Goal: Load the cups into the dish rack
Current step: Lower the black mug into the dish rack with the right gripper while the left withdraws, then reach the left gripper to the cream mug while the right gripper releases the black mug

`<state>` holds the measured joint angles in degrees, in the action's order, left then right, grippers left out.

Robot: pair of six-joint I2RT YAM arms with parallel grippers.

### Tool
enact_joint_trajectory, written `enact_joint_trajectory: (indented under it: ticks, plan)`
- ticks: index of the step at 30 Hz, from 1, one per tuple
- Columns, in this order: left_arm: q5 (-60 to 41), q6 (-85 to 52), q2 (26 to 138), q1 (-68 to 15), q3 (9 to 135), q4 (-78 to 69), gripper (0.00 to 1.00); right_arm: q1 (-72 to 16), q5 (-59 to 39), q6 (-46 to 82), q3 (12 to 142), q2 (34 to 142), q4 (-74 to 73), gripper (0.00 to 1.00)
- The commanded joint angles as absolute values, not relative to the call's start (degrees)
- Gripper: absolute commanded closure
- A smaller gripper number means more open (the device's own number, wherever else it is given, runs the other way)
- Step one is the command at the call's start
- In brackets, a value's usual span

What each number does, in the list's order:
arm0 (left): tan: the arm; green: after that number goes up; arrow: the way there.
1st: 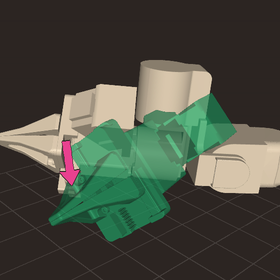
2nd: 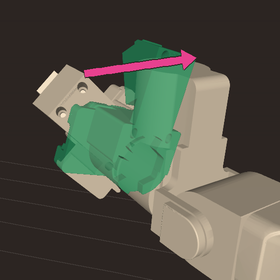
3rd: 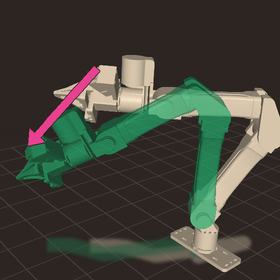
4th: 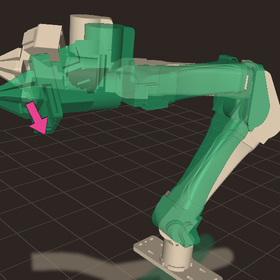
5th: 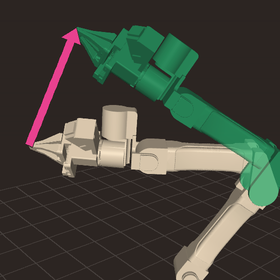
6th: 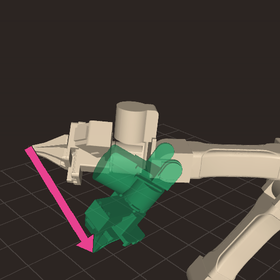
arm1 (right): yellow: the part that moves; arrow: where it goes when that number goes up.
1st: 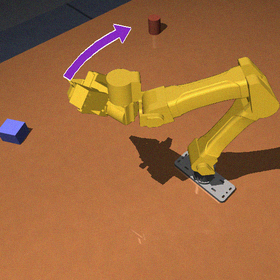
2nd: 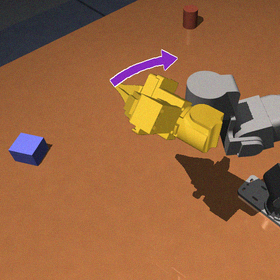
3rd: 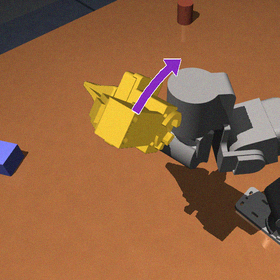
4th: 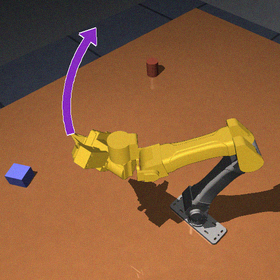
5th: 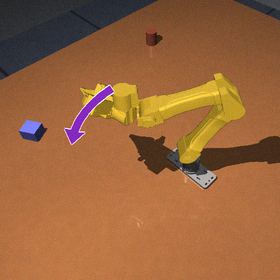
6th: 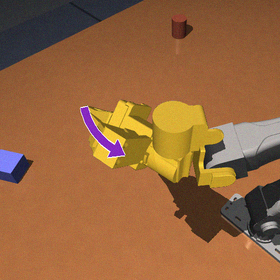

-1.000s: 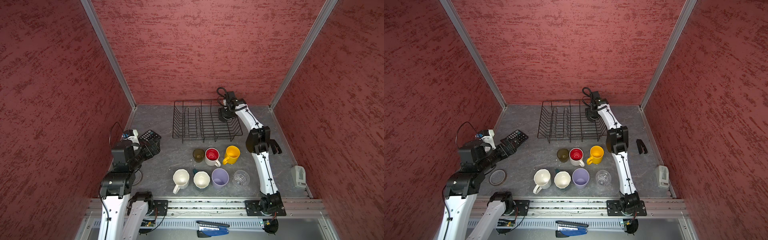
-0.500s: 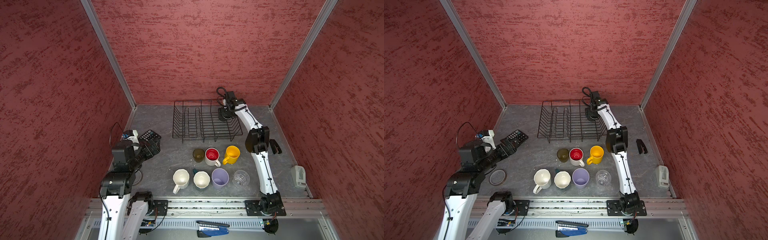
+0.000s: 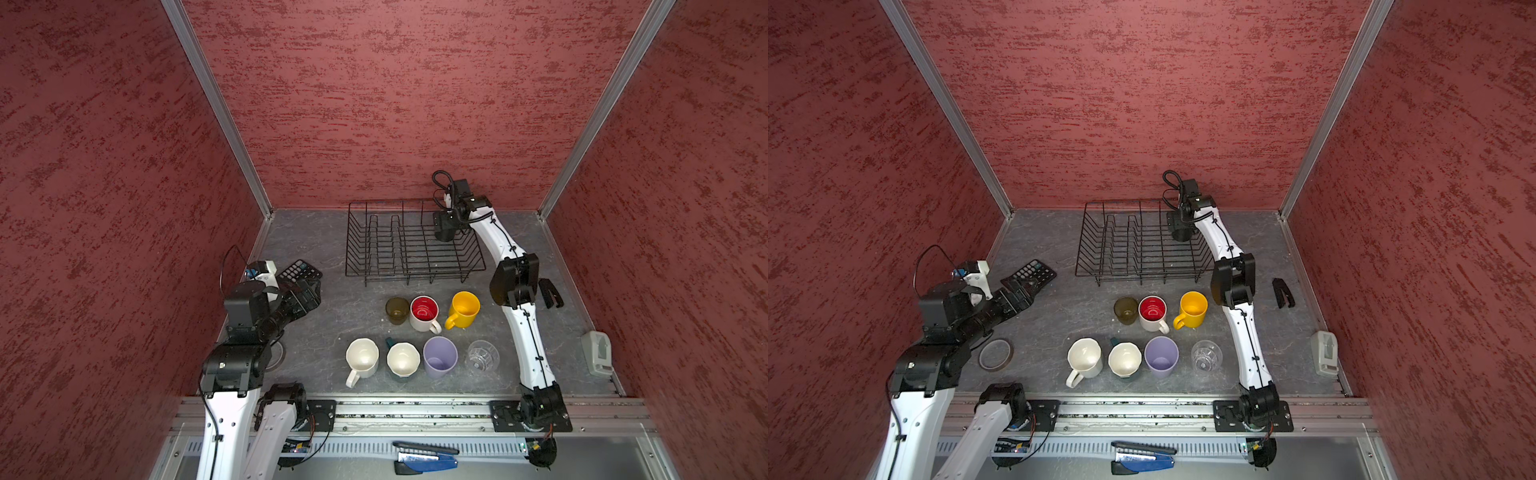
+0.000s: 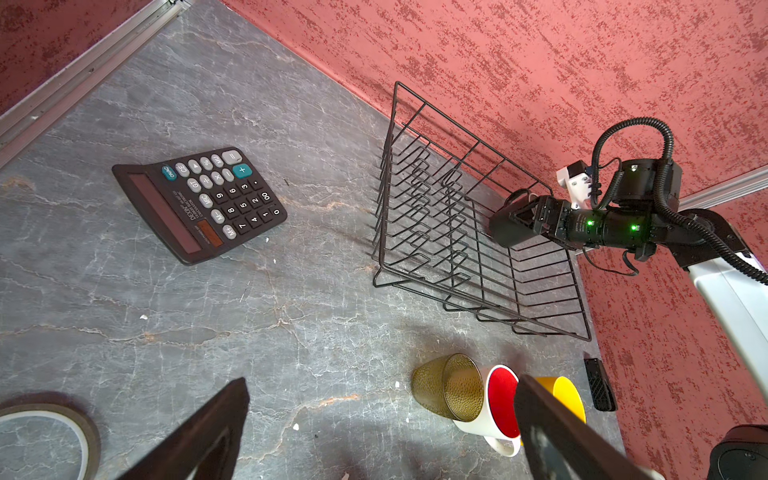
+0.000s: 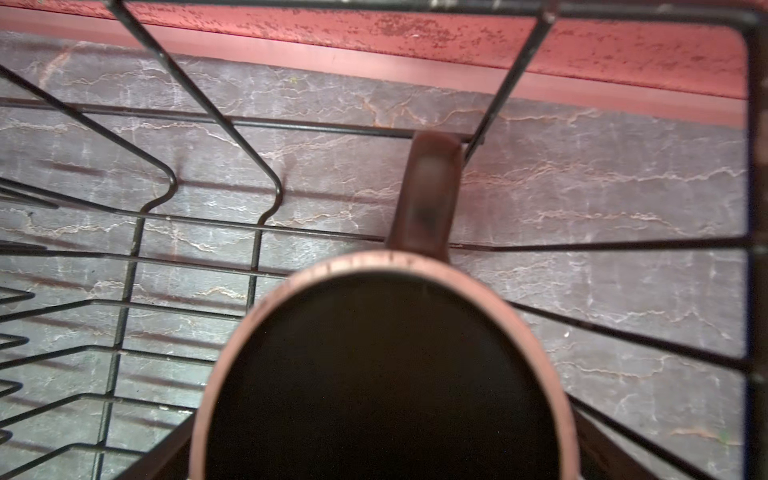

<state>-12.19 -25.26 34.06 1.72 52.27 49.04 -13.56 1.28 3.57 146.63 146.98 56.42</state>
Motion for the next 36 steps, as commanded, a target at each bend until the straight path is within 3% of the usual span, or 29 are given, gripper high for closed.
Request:
enact_joint_trajectory:
  ticks: [1, 13, 24, 30, 36]
  plan:
    - [-13.0, -25.7, 33.3, 2.2, 51.9, 48.7, 0.00, -13.7, 2.1, 3.6, 148.2, 143.2, 55.3, 0.01]
    - [-15.7, -26.1, 32.7, 2.2, 52.0, 52.2, 0.02, -13.6, -3.4, 8.3, 142.7, 129.2, 51.6, 0.01]
    - [-25.2, -28.0, 32.8, 0.7, 48.8, 59.3, 0.21, -14.2, -12.0, 16.8, 92.9, 95.6, 22.8, 0.01]
    - [-22.3, -33.4, 32.6, -7.8, 49.3, 65.0, 0.36, -14.2, -14.0, 17.4, 82.4, 88.6, 22.3, 0.01]
    - [-15.3, -41.8, 30.9, -20.5, 43.8, 64.7, 0.39, -14.2, -13.7, 16.3, 80.8, 86.9, 23.5, 0.01]
